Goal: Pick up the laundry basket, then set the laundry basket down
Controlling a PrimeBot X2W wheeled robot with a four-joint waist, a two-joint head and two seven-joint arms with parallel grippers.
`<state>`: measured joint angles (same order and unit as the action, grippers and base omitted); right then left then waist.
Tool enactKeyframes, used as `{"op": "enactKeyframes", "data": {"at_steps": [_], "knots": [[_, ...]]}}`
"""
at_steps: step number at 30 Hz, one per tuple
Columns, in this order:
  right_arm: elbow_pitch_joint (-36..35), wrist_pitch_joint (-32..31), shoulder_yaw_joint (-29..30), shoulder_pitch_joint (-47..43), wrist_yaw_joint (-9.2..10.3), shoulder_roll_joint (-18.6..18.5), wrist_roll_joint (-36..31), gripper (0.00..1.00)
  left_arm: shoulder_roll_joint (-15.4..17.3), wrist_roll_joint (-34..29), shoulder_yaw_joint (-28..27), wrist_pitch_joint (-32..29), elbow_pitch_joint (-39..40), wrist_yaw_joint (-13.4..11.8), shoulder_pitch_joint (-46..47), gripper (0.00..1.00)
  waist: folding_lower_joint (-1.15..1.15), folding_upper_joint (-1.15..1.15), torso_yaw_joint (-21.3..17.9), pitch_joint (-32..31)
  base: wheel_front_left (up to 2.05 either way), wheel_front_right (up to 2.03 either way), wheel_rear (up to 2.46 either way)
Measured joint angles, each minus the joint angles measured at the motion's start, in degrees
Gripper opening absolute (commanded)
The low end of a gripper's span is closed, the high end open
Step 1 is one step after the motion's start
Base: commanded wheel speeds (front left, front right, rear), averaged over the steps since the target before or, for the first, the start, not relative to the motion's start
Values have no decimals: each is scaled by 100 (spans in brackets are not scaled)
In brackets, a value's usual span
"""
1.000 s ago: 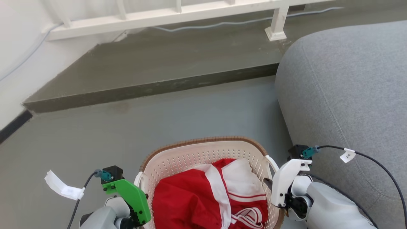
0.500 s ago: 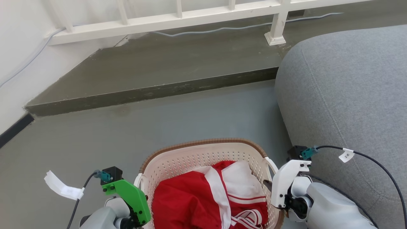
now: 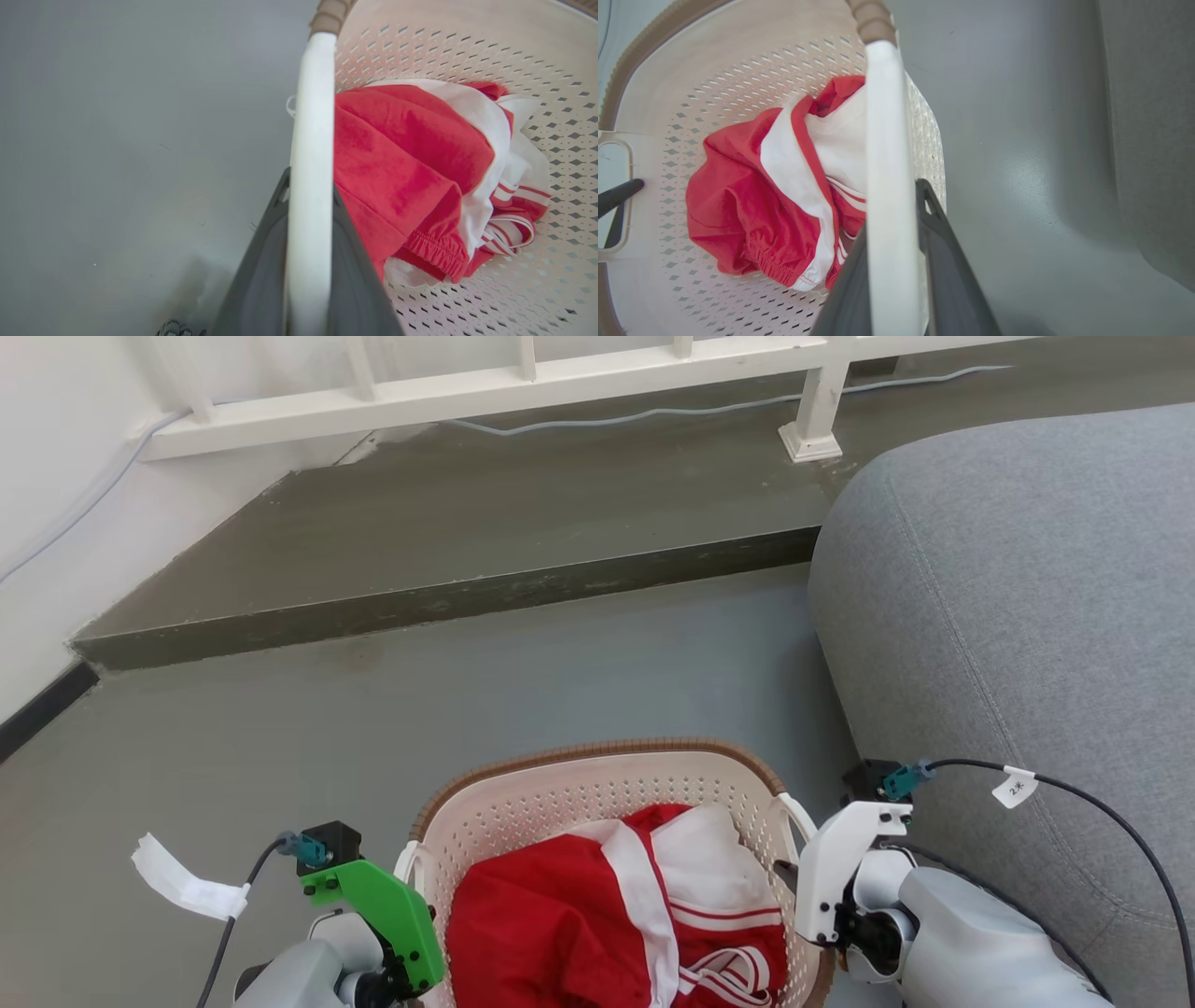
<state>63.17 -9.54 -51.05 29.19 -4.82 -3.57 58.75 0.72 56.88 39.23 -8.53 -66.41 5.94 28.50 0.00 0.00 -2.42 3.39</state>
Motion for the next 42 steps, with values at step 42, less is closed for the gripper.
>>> {"op": "enactKeyframes", "data": {"at_steps": [42], "knots": [[18, 202, -325, 223, 38, -21, 182, 0, 27, 246, 309, 178, 49, -100, 62, 0, 0, 0, -28, 196, 0, 0, 0]]}}
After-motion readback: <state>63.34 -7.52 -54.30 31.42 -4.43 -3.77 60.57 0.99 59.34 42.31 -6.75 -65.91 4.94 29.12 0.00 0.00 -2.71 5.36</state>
